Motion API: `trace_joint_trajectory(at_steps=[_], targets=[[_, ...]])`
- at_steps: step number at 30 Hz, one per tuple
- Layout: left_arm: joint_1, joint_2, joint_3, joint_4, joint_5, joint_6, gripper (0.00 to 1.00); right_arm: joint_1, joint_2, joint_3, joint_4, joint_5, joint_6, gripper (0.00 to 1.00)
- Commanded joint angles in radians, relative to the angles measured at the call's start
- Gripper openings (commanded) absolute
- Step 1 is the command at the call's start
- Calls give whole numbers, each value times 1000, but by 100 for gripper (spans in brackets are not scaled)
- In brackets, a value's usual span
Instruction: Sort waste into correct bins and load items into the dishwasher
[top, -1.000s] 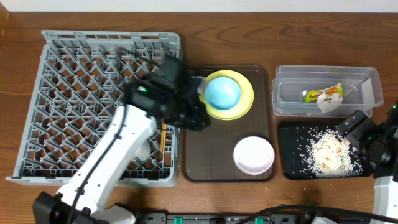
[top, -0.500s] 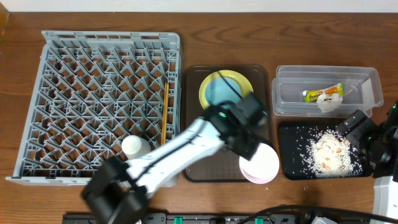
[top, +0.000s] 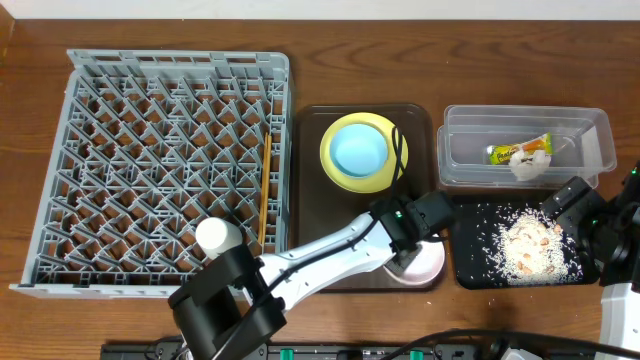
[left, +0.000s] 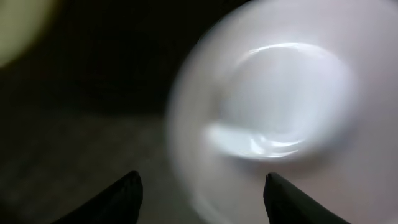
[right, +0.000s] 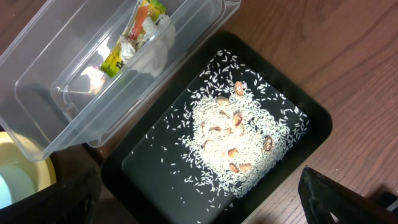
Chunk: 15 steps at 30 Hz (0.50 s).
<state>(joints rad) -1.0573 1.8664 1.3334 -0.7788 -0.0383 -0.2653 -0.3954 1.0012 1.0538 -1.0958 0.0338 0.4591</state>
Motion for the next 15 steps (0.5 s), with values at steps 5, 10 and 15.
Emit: trace_joint_trajectory(at_steps=[5, 10, 15], targets=[[64, 2, -4, -56, -193, -2, 64, -5, 0, 11, 0, 7, -11, 99], [133, 2, -4, -124, -301, -36, 64, -5, 0, 11, 0, 7, -11, 99], [215, 2, -4, -203, -364, -101, 64, -5, 0, 11, 0, 7, -11, 99]])
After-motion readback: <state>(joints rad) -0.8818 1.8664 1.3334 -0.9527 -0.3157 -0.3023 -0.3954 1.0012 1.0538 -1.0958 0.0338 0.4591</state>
